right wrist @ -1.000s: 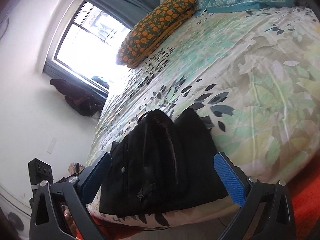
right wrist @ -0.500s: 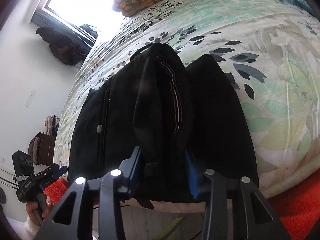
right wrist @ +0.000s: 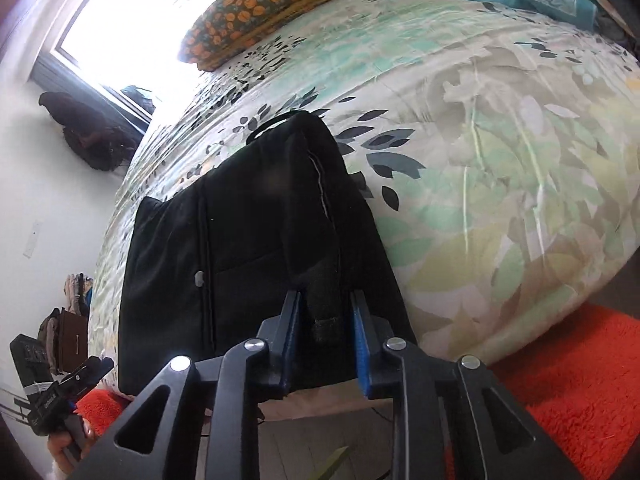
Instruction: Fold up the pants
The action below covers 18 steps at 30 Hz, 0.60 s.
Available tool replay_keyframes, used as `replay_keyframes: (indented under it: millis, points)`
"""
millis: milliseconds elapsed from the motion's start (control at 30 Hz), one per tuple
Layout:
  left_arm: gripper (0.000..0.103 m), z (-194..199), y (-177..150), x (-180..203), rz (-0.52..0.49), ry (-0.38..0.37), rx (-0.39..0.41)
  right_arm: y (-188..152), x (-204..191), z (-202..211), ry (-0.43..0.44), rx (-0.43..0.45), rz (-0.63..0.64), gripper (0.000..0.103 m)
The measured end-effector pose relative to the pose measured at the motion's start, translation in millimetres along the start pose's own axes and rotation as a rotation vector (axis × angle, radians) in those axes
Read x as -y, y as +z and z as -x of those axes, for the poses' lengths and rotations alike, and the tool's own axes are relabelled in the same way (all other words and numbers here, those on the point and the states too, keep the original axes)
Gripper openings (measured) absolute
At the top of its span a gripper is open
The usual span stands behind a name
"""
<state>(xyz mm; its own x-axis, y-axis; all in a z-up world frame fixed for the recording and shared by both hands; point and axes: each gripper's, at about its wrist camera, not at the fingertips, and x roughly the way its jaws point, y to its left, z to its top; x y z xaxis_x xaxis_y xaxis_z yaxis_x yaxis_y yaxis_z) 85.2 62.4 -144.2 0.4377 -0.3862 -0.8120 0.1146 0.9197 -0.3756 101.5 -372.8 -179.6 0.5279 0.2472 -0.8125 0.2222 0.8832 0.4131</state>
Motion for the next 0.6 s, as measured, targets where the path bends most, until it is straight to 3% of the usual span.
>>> replay_keyframes:
  millis: [67,100,233,333,400,467,500,533,567,600]
  points:
    - [0.087,4.8,0.3,11.8,-0.061,0.017,0.025,1.0,-2.4,3.9,-0.056,0.021,0.025,0.064]
    - [0.087,7.6,1.1,17.7,-0.094,0.031,0.041,0.8,0.9,6.4,-0.07,0.027,0.013,0.065]
    - [0.088,14.5,3.6,37.3,-0.188,0.061,0.097,7.2,12.1,44.1,-0.017,0.15,-0.064,0.065]
    - [0.088,3.8,6.0,55.5,-0.252,0.072,0.093,26.0,-14.0,66.0,0.151,0.212,-0.007,0.065]
    - [0.088,-8.2,7.0,69.3,-0.298,0.071,0.084,40.4,-40.9,54.9,0.286,0.163,0.044,0.065]
    - [0.089,-27.5,4.9,80.0,-0.347,0.095,0.056,45.8,-56.8,23.7,0.393,0.048,0.057,0.065]
    - [0.091,-41.3,2.9,82.6,-0.363,0.114,0.018,45.6,-55.9,4.5,0.4,0.001,0.043,0.064]
    - [0.091,-54.5,-0.4,84.3,-0.379,0.136,-0.024,42.8,-49.2,-14.2,0.344,-0.027,0.022,0.064]
    - [0.091,-62.1,-4.6,85.7,-0.397,0.155,-0.047,38.4,-36.1,-30.4,0.264,-0.045,-0.013,0.047]
    - [0.091,-63.1,-7.4,87.4,-0.416,0.17,-0.047,33.6,-19.7,-43.1,0.25,-0.056,-0.061,0.036]
